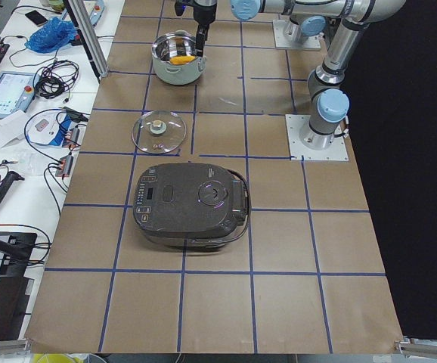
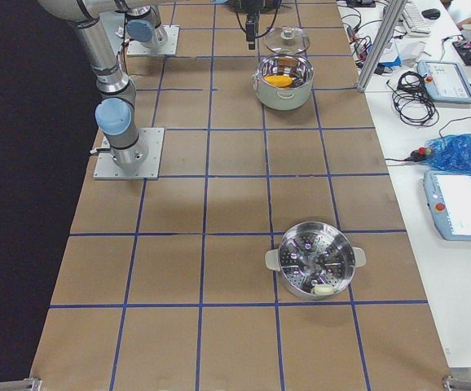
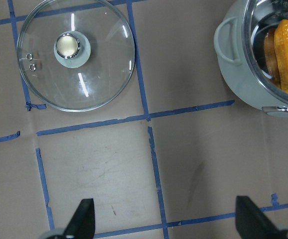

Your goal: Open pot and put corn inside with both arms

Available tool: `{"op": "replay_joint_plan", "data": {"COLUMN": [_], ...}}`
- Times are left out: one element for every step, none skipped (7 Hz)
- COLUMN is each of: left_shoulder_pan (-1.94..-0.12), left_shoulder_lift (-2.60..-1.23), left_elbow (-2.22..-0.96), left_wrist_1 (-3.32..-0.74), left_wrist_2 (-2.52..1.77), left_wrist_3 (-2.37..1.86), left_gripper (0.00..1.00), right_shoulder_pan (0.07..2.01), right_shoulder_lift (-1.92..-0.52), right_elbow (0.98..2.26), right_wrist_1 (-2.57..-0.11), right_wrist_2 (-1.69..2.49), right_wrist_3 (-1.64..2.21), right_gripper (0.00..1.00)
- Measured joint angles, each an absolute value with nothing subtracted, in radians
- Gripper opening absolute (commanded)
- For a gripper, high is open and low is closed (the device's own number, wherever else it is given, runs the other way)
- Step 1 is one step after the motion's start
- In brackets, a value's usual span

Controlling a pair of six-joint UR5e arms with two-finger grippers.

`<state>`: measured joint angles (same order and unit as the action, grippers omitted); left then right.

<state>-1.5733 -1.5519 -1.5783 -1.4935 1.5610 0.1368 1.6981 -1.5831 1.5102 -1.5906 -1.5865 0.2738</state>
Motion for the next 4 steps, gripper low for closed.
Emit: {"op": "replay_joint_plan", "data": {"left_shoulder_pan": [-1.57, -1.568, -1.566, -1.566], "left_shoulder_lift": [-1.548, -1.543, -1.54, -1.539], "left_elbow": [-1.58, -1.582, -1.584, -1.588], "left_wrist_1": [-1.497, -1.502, -1.504, -1.505], "left_wrist_2": [1.567, 1.579, 1.587, 1.592], "left_wrist_3": [0.133, 0.12, 0.104, 0.096], "left_gripper": [1.0, 1.0, 1.0, 1.0], "right_shoulder_pan": [1.698, 1.698, 1.699, 1.698], "right_shoulder_lift": [-1.579, -1.577, -1.579, -1.581], "right_elbow": [1.51, 1.507, 1.502, 1.501], "right_wrist_1": [-1.597, -1.6, -1.601, -1.601], "right_wrist_2": [-1.586, -1.585, -1.582, -1.579], "right_wrist_3": [0.269, 0.268, 0.266, 0.262], "right_gripper": [1.0, 1.0, 1.0, 1.0]}}
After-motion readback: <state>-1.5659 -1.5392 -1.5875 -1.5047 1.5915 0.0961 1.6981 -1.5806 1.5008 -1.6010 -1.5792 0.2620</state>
